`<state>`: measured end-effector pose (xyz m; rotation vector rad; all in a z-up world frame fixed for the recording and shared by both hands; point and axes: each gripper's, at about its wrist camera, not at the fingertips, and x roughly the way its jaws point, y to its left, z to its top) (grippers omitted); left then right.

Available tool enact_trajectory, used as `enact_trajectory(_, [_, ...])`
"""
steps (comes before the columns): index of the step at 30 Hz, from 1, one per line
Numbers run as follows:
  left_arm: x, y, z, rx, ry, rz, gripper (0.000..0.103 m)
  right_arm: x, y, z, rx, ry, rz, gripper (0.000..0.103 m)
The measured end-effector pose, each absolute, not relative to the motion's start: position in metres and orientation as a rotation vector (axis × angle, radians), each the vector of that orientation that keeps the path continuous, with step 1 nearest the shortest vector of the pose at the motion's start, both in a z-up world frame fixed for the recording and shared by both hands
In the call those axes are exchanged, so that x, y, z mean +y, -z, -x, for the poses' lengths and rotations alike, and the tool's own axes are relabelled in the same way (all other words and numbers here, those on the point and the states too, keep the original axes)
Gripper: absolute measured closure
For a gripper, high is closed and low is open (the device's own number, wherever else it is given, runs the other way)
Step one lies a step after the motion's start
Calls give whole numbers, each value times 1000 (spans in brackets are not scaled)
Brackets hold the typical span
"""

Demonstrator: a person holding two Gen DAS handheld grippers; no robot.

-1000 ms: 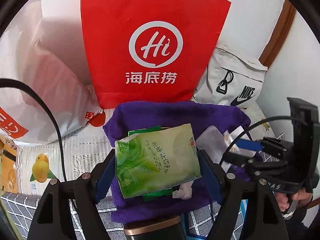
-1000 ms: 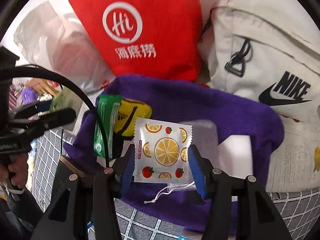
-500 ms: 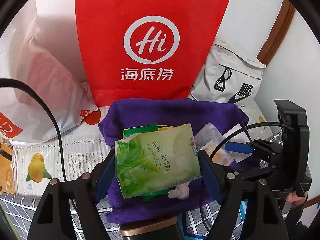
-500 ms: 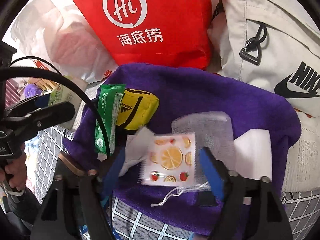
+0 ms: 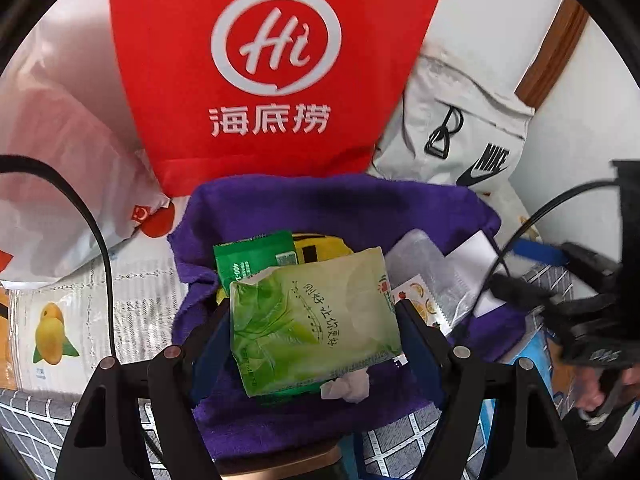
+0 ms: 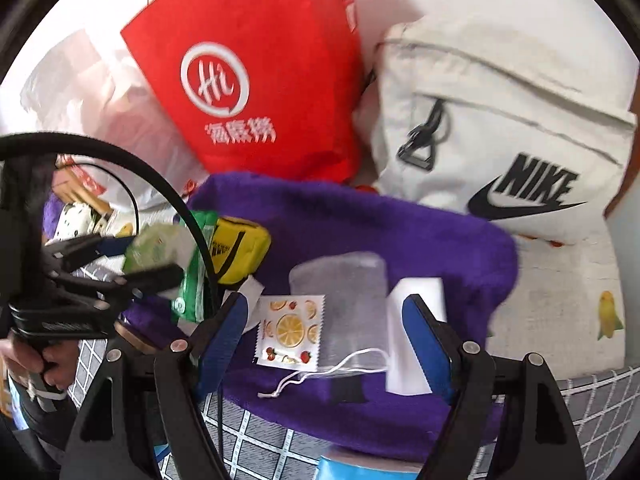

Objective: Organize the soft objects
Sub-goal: 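Release the orange-slice packet onto the towel with the right tool while the left tool releases the tissue packet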

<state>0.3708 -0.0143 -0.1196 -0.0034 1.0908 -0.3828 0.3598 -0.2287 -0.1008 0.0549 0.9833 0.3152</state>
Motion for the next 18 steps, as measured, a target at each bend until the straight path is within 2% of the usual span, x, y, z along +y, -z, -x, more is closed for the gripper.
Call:
enact_trajectory(9, [-20, 131, -376, 1109, 375, 21, 25, -233, 81, -349, 938, -322, -58, 24])
enact_trajectory(14, [-24, 128, -375, 1114, 391, 33, 20, -229, 75, -341, 919, -323, -46, 24])
enact_trajectory(18, [-23, 117, -369, 1105, 397, 44, 19, -225, 66, -333, 897, -319, -32, 24])
